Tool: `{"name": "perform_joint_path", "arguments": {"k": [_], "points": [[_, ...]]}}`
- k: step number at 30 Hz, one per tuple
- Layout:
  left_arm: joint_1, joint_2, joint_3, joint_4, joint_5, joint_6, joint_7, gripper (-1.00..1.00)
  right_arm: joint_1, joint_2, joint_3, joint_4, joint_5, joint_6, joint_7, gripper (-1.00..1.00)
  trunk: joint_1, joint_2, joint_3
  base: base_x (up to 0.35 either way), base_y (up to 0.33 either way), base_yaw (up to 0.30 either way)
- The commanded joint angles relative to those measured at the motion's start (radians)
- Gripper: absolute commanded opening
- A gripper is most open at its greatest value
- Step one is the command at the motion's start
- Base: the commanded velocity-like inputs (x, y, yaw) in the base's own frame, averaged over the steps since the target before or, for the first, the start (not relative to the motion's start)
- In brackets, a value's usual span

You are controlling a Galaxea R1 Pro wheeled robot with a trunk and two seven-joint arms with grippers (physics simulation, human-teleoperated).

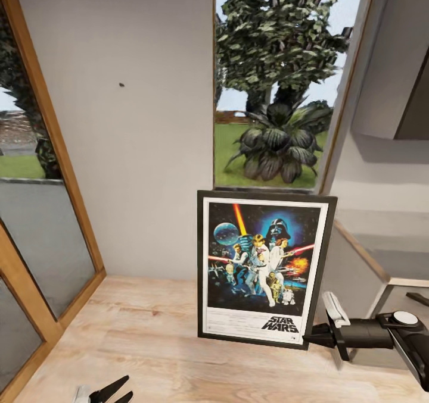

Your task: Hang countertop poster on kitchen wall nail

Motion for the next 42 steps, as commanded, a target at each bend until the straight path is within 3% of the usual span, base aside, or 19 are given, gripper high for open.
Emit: {"name": "perform_joint_path", "arguments": {"k": [1, 40, 42], "points": [[-0.001, 0.000, 0.008, 0.001, -0.006, -0.007, -0.002, 1.00, -0.001, 0.000, 0.000, 0.000, -0.001, 0.009, 0.004, -1.00, 0.001, -0.001, -0.001, 0.208, 0.303, 0.000], [0.001, 0.000, 0.009, 0.002, -0.005, -0.007, -0.001, 1.00, -0.001, 0.001, 0.000, 0.001, -0.002, 0.007, 0.004, -1.00, 0.001, -0.001, -0.001, 0.179, 0.305, 0.000], [0.001, 0.000, 0.008, 0.002, -0.006, -0.007, 0.020, 1.00, -0.001, 0.001, 0.000, 0.001, -0.002, 0.007, 0.004, -1.00, 0.001, -0.001, -0.001, 0.166, 0.306, 0.000]]}}
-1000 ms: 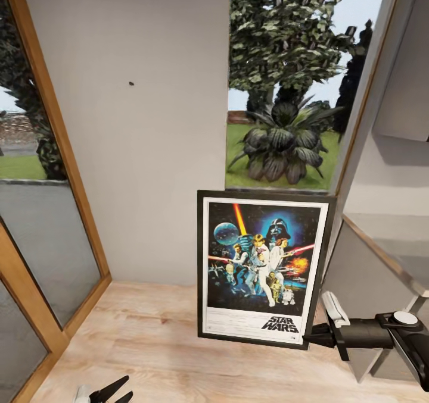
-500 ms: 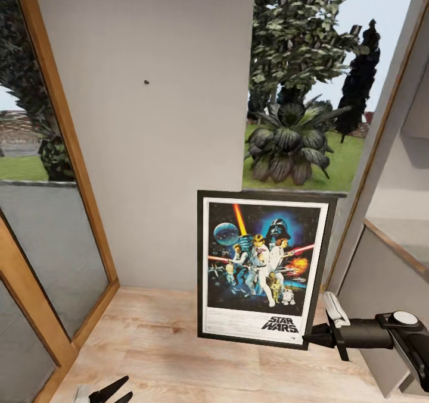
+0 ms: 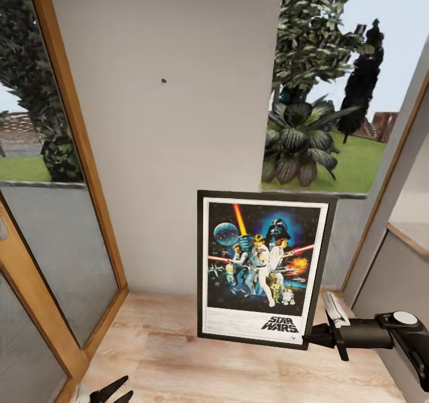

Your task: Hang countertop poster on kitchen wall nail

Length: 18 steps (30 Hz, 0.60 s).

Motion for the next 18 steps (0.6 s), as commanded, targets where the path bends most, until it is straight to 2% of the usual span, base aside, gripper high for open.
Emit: {"name": "perform_joint_path", "arguments": {"k": [1, 5, 9, 18], "points": [[0.000, 0.000, 0.007, 0.001, -0.006, -0.008, 0.040, 1.00, -0.001, 0.000, 0.000, 0.000, -0.001, 0.008, 0.004, -1.00, 0.001, -0.001, -0.001, 0.187, 0.305, 0.000], [0.000, -0.001, 0.007, 0.001, -0.006, -0.009, 0.087, 1.00, -0.001, 0.000, 0.001, 0.000, -0.001, 0.008, 0.004, -1.00, 0.001, -0.001, -0.001, 0.209, 0.295, 0.000], [0.000, -0.001, 0.007, 0.001, -0.006, -0.008, 0.101, 1.00, -0.001, 0.000, 0.001, 0.000, -0.001, 0.008, 0.004, -1.00, 0.001, -0.001, -0.001, 0.188, 0.217, 0.000], [0.000, -0.003, 0.008, 0.001, -0.005, -0.008, 0.110, 1.00, -0.001, 0.000, 0.000, 0.000, -0.001, 0.008, 0.004, -1.00, 0.001, -0.001, -0.001, 0.118, 0.071, 0.000]]}}
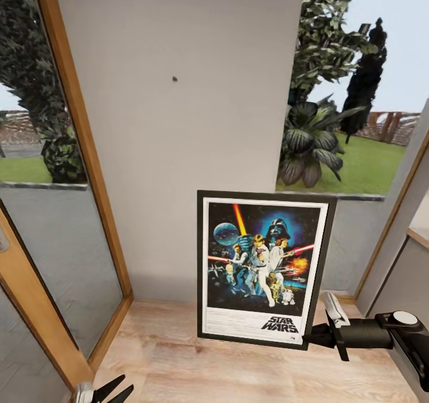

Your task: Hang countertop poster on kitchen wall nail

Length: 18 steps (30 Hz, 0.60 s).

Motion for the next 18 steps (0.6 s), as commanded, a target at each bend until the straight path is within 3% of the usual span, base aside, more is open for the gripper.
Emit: {"name": "perform_joint_path", "arguments": {"k": [1, 10, 11, 12, 13, 14, 18], "points": [[-0.001, 0.000, 0.008, 0.001, -0.007, -0.006, -0.002, 1.00, -0.001, 0.000, 0.000, 0.000, -0.001, 0.009, 0.004, -1.00, 0.001, -0.001, -0.001, 0.240, 0.071, 0.000], [-0.001, 0.001, 0.008, 0.001, -0.006, -0.008, -0.002, 1.00, -0.001, -0.001, -0.002, 0.000, -0.002, 0.012, 0.004, -1.00, 0.001, -0.001, -0.001, 0.072, 0.019, 0.000], [0.014, 0.000, 0.009, 0.002, 0.005, -0.007, 0.005, 1.00, -0.001, -0.002, -0.002, -0.017, -0.046, 0.016, 0.004, -1.00, 0.001, -0.001, -0.001, 0.006, 0.002, 0.000], [0.037, 0.000, 0.009, 0.003, 0.022, -0.008, 0.020, 1.00, -0.001, -0.004, -0.001, -0.060, -0.129, 0.033, 0.004, -1.00, 0.001, -0.001, -0.001, 0.003, 0.001, 0.000], [0.073, 0.000, 0.009, 0.003, 0.048, -0.009, 0.049, 1.00, -0.001, -0.004, -0.001, -0.090, -0.160, 0.058, 0.004, -1.00, 0.001, -0.001, -0.001, 0.002, 0.001, 0.000], [0.147, 0.000, 0.010, 0.004, 0.125, -0.008, 0.132, 1.00, -0.001, -0.003, 0.000, -0.178, -0.202, 0.156, 0.004, -1.00, 0.001, -0.001, -0.001, 0.000, 0.000, 0.000], [0.185, -0.001, 0.010, 0.004, 0.160, -0.008, 0.254, 1.00, -0.001, -0.003, 0.000, -0.240, -0.210, 0.208, 0.004, -1.00, 0.001, -0.001, -0.001, 0.000, 0.000, 0.000]]}}
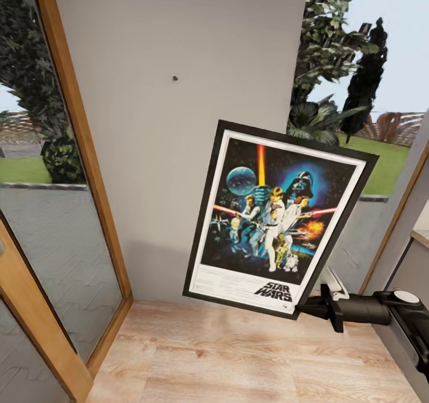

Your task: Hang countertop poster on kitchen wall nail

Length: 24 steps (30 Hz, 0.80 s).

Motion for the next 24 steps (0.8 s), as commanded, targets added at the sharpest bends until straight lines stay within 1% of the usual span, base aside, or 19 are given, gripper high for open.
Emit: {"name": "perform_joint_path", "arguments": {"k": [1, 2, 6, 7, 11, 12, 13, 14, 15, 19, 24], "points": [[0.005, 0.000, 0.008, 0.001, -0.003, -0.005, 0.022, 1.00, 0.000, 0.000, 0.000, -0.012, -0.003, 0.023, 0.004, -1.00, 0.001, -0.001, -0.001, 0.000, 0.000, 0.000], [0.012, 0.000, 0.008, 0.001, 0.003, -0.005, 0.060, 1.00, -0.001, 0.000, 0.000, -0.032, -0.004, 0.044, 0.004, -1.00, 0.001, -0.001, -0.001, 0.000, 0.000, 0.000], [0.020, -0.001, 0.008, 0.001, 0.009, -0.004, 0.102, 1.00, -0.008, 0.002, 0.000, -0.064, -0.007, 0.087, 0.004, -1.00, 0.001, -0.001, -0.001, 0.000, 0.000, 0.000], [0.022, -0.001, 0.008, 0.001, 0.010, -0.004, 0.112, 1.00, -0.011, 0.004, 0.000, -0.074, -0.007, 0.114, 0.004, -1.00, 0.001, -0.001, -0.001, 0.000, 0.000, 0.000], [0.025, -0.001, 0.008, 0.001, 0.012, -0.004, 0.124, 1.00, -0.035, 0.016, 0.001, -0.097, -0.007, 0.173, 0.004, -1.00, 0.001, -0.001, -0.001, 0.000, 0.000, 0.000], [0.025, -0.001, 0.008, 0.001, 0.012, -0.004, 0.125, 1.00, -0.044, 0.022, 0.002, -0.105, -0.006, 0.188, 0.004, -1.00, 0.001, -0.001, -0.001, 0.000, 0.000, 0.000], [0.025, -0.001, 0.008, 0.001, 0.012, -0.004, 0.128, 1.00, -0.063, 0.035, 0.003, -0.117, -0.004, 0.216, 0.004, -1.00, 0.001, -0.001, -0.001, 0.000, 0.000, 0.000], [0.025, -0.001, 0.008, 0.001, 0.012, -0.004, 0.129, 1.00, -0.073, 0.042, 0.003, -0.122, -0.003, 0.230, 0.004, -1.00, 0.001, -0.001, -0.001, 0.000, 0.000, 0.000], [0.026, -0.006, 0.007, -0.004, 0.011, 0.002, 0.123, 1.00, -0.066, 0.041, -0.002, -0.116, 0.002, 0.222, -0.003, -1.00, 0.001, -0.001, -0.001, 0.000, 0.000, 0.000], [0.026, -0.007, 0.007, -0.004, 0.011, 0.012, 0.122, 1.00, -0.044, 0.020, -0.024, -0.099, 0.004, 0.207, 0.004, -1.00, 0.001, -0.001, -0.001, 0.000, 0.000, 0.000], [0.026, -0.007, 0.007, -0.004, 0.011, 0.012, 0.122, 1.00, -0.015, 0.020, -0.024, -0.099, 0.004, 0.207, 0.004, -1.00, 0.001, -0.001, -0.001, 0.000, 0.000, 0.000]]}}
